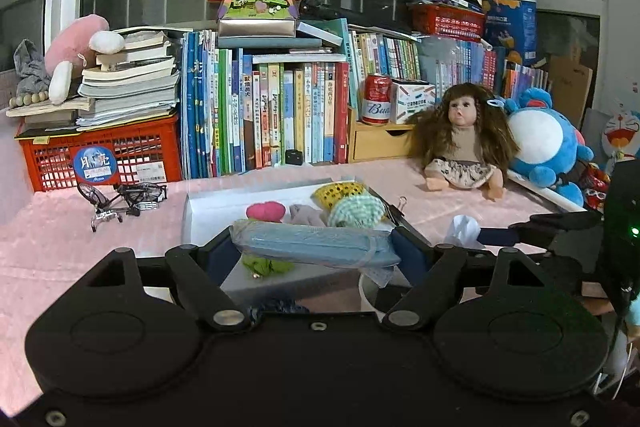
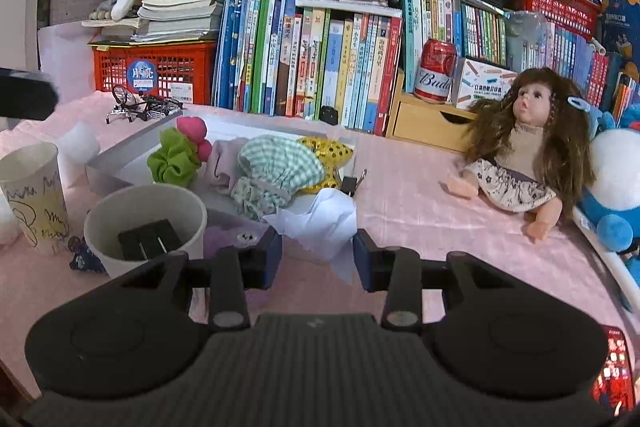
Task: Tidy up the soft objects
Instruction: 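Carry the blue mask and white tissue over the white tray with both tools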
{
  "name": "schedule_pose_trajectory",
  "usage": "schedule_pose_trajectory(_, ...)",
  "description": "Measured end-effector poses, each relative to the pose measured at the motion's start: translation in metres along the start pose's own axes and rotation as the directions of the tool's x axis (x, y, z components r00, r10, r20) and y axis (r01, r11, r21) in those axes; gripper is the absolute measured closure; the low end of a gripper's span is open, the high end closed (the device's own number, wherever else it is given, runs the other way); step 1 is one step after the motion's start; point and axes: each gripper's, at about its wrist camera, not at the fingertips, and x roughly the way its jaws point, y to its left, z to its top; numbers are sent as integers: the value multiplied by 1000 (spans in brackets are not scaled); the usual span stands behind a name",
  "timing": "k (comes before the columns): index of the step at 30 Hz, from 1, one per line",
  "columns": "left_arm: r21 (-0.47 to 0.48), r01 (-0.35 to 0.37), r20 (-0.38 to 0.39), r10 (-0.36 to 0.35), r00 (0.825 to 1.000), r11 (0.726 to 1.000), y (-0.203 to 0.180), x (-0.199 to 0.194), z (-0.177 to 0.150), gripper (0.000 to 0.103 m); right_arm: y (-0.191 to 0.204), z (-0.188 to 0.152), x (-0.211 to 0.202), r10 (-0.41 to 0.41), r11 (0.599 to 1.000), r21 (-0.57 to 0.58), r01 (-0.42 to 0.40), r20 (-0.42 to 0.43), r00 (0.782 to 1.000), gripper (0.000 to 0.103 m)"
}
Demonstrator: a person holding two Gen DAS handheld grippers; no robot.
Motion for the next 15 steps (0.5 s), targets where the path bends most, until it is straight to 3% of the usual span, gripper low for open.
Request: schedule_pose_trajectory(15, -30, -26, -38, 24, 999, 999, 10, 31, 18, 24, 0, 17, 3, 7, 1000, -2, -7, 15, 1000, 59)
